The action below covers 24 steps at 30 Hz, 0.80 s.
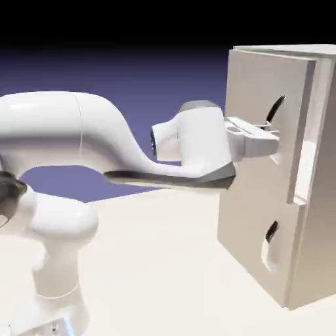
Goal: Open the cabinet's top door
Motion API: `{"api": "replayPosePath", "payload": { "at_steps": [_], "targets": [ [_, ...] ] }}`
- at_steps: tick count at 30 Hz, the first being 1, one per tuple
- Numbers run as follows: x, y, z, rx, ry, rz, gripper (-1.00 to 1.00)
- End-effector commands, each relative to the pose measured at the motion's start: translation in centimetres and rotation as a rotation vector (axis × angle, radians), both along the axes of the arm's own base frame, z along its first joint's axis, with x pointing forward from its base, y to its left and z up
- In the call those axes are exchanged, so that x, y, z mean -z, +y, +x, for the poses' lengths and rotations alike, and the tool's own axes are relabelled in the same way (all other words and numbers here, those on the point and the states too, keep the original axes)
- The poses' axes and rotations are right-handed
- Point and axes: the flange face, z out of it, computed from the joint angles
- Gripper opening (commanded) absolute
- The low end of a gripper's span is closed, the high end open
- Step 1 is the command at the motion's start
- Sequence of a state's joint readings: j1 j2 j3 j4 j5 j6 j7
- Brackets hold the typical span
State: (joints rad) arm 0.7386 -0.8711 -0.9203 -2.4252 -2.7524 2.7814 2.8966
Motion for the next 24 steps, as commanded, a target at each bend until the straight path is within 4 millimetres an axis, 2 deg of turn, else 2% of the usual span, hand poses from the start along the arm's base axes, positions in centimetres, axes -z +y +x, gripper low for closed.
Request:
{"api": "replayPosePath", "payload": {
  "at_steps": [1,13,24],
  "targets": [
    [0.0,0.4,-0.5,0.019,0.000,0.002,-1.00],
    [0.0,6.6,-7.4,0.295,0.000,0.002,-1.00],
    [0.0,13.2,-11.8,0.530,0.000,0.002,-1.00]
  ]
}}
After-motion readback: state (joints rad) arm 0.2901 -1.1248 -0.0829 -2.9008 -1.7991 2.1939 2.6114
